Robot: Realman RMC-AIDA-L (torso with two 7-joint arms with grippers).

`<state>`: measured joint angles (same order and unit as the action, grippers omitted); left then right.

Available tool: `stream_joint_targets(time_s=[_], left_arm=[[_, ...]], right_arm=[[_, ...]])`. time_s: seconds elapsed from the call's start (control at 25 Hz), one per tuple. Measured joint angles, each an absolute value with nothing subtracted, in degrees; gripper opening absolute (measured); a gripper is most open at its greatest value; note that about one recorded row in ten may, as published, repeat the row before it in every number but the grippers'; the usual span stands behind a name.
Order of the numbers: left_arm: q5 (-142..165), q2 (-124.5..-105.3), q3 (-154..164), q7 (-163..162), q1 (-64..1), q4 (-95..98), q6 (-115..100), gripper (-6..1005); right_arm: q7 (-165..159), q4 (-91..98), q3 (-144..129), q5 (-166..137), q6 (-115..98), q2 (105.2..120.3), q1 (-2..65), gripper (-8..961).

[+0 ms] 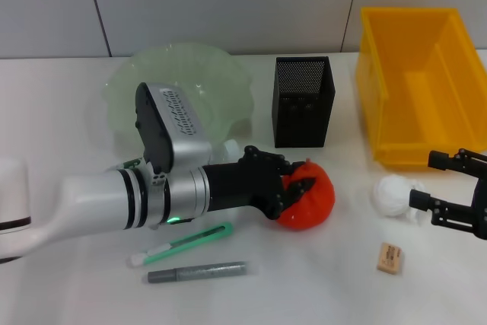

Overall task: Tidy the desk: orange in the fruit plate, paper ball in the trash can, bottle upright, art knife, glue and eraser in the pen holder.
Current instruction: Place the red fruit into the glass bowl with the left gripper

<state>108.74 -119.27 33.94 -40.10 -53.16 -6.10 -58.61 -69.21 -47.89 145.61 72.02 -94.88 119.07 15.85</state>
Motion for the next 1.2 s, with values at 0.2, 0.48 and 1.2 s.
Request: stream_joint_targets(time_s=[0.2, 0.48, 1.2], left_arm=[[108.66, -118.96, 34.31, -46.53, -49.90, 1.15, -70.91, 209], [102.88, -118.76, 31.67, -53.84, -44.73, 16.84, -75.49, 174], [90.86, -119.12, 32.13, -49.76, -47.13, 14.60, -48.76, 97]], right_arm=[[-69.17, -47.31, 145.63, 72.08, -93.83, 119.09, 16.02, 765], [-69.08, -46.36, 145.64, 72.13, -93.64, 119.10, 16.75, 766], [-68.99, -43.97, 145.17, 71.77, -93.41, 119.17, 18.79, 767]])
